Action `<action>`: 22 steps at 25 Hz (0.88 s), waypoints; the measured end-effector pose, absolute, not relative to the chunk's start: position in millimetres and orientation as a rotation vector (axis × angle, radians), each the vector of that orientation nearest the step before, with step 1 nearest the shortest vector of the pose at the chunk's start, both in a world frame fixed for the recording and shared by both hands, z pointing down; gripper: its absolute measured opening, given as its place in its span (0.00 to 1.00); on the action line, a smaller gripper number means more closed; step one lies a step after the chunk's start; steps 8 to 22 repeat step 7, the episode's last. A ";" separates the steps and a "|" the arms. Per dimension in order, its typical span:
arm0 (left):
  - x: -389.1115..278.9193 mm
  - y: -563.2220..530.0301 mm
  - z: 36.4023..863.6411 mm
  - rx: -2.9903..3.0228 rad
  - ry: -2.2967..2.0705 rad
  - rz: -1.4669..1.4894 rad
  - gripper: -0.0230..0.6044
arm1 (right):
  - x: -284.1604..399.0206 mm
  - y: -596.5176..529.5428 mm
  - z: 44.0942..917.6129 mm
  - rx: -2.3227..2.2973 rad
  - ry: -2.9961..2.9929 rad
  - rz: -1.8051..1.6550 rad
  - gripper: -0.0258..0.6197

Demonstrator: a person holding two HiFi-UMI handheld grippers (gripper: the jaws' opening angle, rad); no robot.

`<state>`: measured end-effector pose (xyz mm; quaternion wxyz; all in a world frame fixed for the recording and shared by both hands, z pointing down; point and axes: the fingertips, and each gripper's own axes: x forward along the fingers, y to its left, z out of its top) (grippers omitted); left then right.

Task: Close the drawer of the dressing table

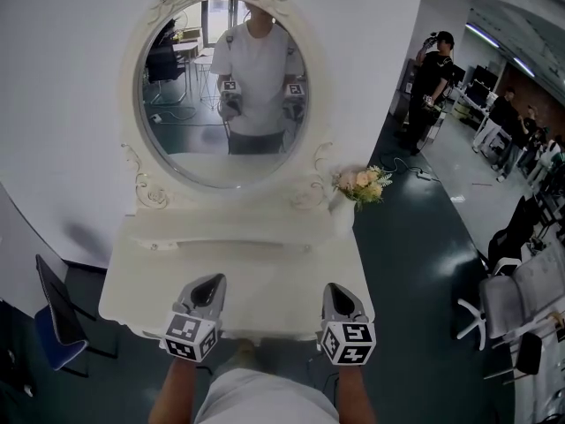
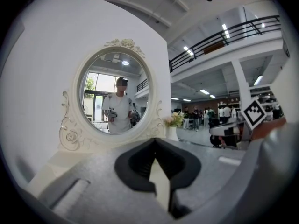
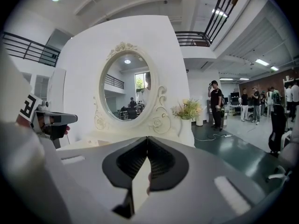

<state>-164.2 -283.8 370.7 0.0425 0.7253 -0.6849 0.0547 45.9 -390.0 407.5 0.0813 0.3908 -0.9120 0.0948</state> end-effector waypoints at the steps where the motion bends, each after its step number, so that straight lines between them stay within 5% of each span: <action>1: -164.9 -283.5 370.1 2.218 -2.098 0.167 0.03 | 46.0 -389.3 407.4 1.167 -2.727 0.284 0.04; 22: -165.4 -281.9 371.9 2.214 -2.104 0.166 0.03 | 48.6 -389.5 409.1 1.173 -2.729 0.285 0.04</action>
